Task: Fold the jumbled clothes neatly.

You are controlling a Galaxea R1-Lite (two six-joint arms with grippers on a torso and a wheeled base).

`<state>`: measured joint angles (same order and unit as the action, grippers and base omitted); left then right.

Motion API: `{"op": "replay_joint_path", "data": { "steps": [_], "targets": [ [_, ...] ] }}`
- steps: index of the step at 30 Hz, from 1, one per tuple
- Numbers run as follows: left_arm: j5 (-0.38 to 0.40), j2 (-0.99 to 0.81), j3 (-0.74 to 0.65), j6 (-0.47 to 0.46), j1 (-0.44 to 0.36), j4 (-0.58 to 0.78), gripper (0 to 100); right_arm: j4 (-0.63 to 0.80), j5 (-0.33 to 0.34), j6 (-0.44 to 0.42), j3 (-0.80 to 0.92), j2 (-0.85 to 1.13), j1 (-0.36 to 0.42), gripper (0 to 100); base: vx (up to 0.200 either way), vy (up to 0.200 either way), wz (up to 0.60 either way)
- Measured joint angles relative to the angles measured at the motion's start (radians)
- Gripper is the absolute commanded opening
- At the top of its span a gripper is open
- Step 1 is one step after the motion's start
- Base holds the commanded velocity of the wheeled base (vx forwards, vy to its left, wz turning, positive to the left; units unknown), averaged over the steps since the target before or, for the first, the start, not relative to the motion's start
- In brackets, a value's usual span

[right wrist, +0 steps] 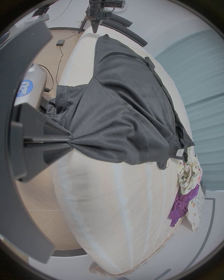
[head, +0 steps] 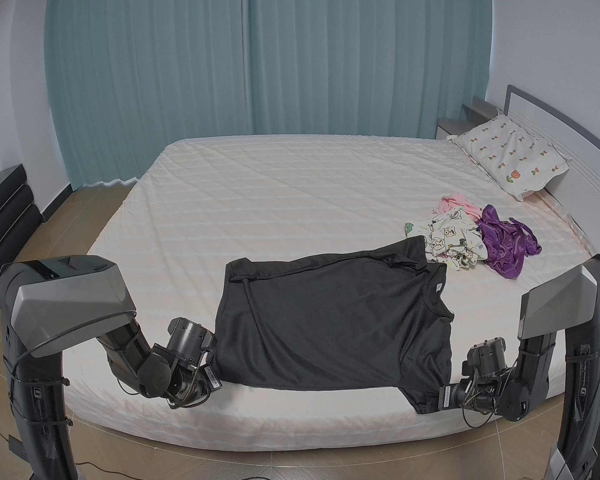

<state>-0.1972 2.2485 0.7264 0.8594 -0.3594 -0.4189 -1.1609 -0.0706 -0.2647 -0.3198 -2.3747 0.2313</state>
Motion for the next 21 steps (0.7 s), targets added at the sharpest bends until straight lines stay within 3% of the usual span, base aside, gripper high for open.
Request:
{"op": "replay_joint_path", "data": {
  "steps": [8,13,14,21],
  "targets": [
    [0.008,-0.024,-0.019,-0.030,-0.001,0.067,0,0.000,0.001,0.006,0.080,0.045,-0.011,0,0.000,0.000,0.00],
    [0.084,-0.042,-0.019,-0.026,0.003,0.003,0,0.000,0.001,0.008,0.100,0.061,-0.025,0,0.000,0.000,0.00],
    [0.100,-0.044,-0.018,-0.024,0.005,-0.023,100,0.000,0.002,0.008,0.102,0.062,-0.025,100,0.000,0.000,0.00],
    [0.139,-0.040,-0.003,0.006,0.017,-0.169,100,-0.004,0.004,0.008,0.106,0.063,-0.018,100,0.000,0.000,0.00]
  ]
}}
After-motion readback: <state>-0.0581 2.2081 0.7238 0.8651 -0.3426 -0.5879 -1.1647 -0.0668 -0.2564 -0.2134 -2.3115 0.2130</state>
